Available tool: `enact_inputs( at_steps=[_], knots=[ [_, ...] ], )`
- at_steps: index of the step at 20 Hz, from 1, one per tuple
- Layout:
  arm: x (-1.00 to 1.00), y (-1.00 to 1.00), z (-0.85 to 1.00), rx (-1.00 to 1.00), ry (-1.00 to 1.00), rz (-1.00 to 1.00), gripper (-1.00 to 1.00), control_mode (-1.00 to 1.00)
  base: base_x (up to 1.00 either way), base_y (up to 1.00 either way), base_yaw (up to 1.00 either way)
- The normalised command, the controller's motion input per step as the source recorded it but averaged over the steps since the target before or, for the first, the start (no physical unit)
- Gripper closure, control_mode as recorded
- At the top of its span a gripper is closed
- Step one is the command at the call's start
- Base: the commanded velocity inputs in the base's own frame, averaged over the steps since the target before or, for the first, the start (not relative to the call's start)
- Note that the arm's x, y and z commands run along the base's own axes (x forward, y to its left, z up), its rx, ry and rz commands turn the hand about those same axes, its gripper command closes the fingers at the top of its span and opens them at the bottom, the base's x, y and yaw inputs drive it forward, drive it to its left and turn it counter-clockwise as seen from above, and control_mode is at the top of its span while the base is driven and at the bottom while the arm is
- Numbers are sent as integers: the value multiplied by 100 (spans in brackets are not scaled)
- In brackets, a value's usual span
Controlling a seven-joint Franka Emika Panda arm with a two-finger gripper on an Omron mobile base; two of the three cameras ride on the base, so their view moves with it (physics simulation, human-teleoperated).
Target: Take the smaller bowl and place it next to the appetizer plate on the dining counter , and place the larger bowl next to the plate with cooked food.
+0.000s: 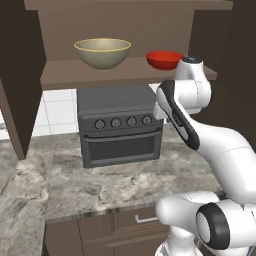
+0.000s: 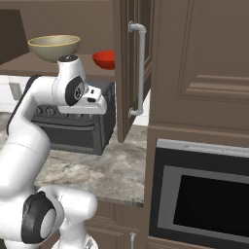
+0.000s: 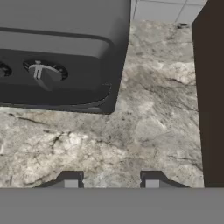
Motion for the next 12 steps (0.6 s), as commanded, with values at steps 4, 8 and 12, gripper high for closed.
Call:
enact_inputs(
  at_steps=[4,8,12],
  knots=[
    [-15,4,0,0,-5,0,-100,-100,0,0,0],
    [-45,9,11,-6,-39,0,-100,-100,0,0,0],
    [-29,36,29,-10,-40,0,-100,-100,0,0,0]
  ],
)
